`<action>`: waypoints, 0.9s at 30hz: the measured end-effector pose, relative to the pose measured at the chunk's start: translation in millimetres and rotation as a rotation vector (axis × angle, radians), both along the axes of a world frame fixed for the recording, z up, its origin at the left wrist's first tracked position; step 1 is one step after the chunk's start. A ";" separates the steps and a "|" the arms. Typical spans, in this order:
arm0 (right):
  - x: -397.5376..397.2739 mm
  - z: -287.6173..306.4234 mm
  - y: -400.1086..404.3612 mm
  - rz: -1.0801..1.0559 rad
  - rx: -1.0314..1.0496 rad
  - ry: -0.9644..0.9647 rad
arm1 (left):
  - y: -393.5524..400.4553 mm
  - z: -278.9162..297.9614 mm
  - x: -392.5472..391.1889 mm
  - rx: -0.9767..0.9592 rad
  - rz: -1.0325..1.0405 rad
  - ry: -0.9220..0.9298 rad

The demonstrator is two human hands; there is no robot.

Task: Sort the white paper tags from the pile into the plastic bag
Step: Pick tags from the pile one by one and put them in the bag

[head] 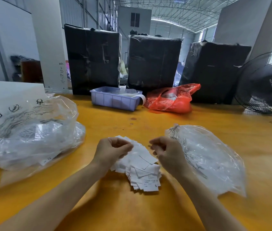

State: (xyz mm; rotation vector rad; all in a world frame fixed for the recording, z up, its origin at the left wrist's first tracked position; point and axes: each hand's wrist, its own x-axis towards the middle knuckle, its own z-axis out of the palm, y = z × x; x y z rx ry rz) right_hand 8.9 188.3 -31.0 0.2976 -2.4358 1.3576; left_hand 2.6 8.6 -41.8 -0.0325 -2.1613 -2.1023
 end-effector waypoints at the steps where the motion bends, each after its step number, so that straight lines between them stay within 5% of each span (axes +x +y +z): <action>1: 0.0 -1.4 2.0 0.001 0.155 0.030 | -2.8 -1.1 -1.8 0.021 0.027 -0.011; 5: -2.9 -8.6 4.5 0.155 0.581 0.004 | -11.1 -6.1 -7.8 0.075 0.077 -0.061; 15: -9.0 -13.5 0.8 0.034 0.880 0.143 | -9.2 -7.3 -7.2 0.140 0.062 -0.052; 27: -12.5 -19.3 -0.6 -0.002 0.866 0.209 | -5.0 -7.5 -3.6 0.091 0.048 -0.027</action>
